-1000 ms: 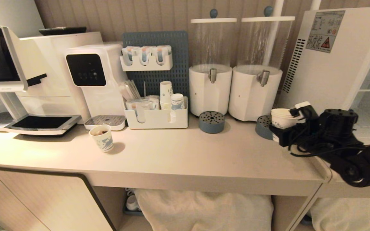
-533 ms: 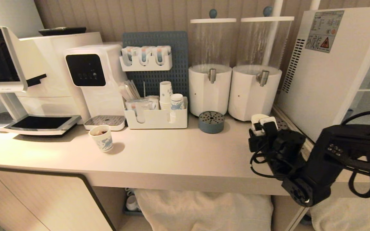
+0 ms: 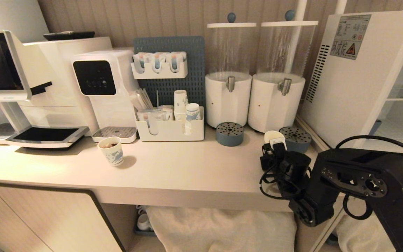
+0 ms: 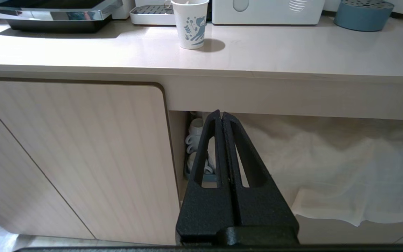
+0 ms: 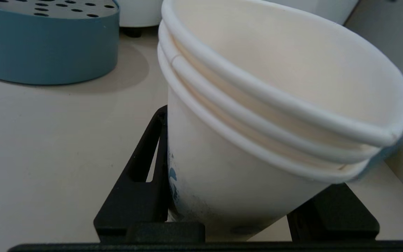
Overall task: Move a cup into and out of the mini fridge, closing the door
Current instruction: Place the paper cup on the table
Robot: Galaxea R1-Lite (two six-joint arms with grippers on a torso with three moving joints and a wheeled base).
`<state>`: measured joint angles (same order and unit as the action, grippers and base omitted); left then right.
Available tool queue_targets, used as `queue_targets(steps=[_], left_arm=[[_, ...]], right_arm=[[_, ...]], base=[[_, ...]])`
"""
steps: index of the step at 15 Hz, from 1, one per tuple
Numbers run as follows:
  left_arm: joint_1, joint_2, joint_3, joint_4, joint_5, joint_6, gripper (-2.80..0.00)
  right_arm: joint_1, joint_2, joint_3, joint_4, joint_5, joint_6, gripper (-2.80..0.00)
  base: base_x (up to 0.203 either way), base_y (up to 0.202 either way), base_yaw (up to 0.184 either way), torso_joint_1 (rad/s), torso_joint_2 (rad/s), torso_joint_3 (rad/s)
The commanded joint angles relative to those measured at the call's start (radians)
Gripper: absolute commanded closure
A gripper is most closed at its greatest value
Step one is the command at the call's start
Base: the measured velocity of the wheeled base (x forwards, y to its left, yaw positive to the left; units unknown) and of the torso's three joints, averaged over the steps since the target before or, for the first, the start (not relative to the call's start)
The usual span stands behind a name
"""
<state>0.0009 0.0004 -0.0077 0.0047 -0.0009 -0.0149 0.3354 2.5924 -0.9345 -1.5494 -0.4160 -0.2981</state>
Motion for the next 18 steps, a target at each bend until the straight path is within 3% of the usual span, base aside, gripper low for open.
queue_targets(steps=[1, 7, 11, 12, 13, 18], left_arm=[[-0.001, -0.002, 0.000, 0.000, 0.000, 0.000, 0.00], [-0.001, -0.002, 0.000, 0.000, -0.001, 0.000, 0.00], [-0.001, -0.002, 0.000, 0.000, 0.001, 0.000, 0.00], [-0.001, -0.002, 0.000, 0.001, 0.001, 0.000, 0.00], [-0.001, -0.002, 0.000, 0.000, 0.001, 0.000, 0.00], [-0.001, -0.002, 0.000, 0.001, 0.001, 0.000, 0.00]], right_arm=[[-0.006, 0.040, -0.012, 0.019, 0.000, -0.014, 0.00], [-0.007, -0.005, 0.029, 0.064, 0.008, -0.024, 0.00], [-0.044, -0.040, 0.089, 0.100, 0.082, 0.025, 0.00], [-0.048, -0.039, 0.085, 0.120, 0.084, 0.026, -2.54], [-0.049, -0.040, 0.083, 0.126, 0.086, 0.027, -2.80], [-0.049, -0.091, 0.117, 0.129, 0.092, 0.033, -2.80]], base=[[0.000, 0.000, 0.000, 0.000, 0.00, 0.000], [0.000, 0.000, 0.000, 0.000, 0.00, 0.000], [0.000, 0.000, 0.000, 0.000, 0.00, 0.000], [0.000, 0.000, 0.000, 0.000, 0.00, 0.000], [0.000, 0.000, 0.000, 0.000, 0.00, 0.000], [0.000, 0.000, 0.000, 0.000, 0.00, 0.000]])
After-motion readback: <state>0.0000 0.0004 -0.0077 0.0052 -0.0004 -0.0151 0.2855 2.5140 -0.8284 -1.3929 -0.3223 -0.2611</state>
